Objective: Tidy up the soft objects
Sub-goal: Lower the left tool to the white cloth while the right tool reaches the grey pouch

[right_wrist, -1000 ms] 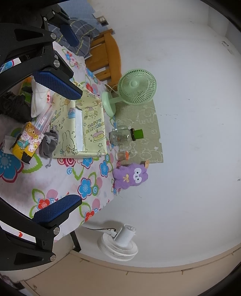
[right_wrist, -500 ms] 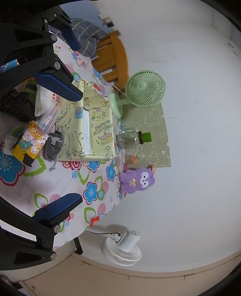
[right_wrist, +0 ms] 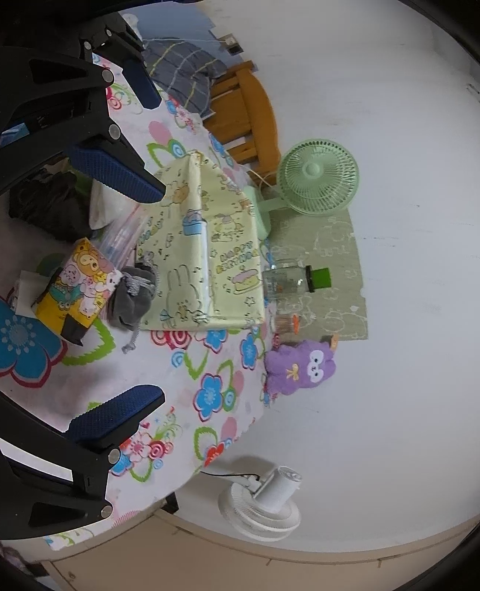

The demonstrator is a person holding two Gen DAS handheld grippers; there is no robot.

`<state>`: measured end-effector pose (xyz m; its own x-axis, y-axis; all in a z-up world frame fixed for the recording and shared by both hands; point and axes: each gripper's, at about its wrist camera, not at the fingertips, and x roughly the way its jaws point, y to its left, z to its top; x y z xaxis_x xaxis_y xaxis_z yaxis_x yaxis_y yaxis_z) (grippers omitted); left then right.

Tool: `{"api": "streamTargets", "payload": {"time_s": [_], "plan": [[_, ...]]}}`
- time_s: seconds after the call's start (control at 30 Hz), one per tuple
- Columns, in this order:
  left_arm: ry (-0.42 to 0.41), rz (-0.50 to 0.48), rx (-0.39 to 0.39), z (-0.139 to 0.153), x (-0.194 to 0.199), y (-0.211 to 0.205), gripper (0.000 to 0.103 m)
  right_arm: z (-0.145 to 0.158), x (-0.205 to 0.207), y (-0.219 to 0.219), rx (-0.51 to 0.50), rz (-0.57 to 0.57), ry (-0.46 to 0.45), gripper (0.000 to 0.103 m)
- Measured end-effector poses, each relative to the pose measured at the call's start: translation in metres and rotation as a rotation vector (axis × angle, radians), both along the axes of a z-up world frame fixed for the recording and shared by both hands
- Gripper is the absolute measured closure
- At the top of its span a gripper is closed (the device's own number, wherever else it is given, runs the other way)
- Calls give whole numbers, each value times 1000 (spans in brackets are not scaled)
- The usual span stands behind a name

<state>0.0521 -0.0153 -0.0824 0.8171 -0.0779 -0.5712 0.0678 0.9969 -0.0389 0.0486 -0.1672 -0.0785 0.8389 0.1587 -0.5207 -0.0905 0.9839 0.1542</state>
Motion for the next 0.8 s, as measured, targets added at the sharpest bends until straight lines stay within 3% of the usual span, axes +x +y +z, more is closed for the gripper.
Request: {"api": "streamTargets", "payload": {"time_s": [0.8], "plan": [[99,25,37,-46,21,1,14,-54,27,11,15,7,159,6]]}}
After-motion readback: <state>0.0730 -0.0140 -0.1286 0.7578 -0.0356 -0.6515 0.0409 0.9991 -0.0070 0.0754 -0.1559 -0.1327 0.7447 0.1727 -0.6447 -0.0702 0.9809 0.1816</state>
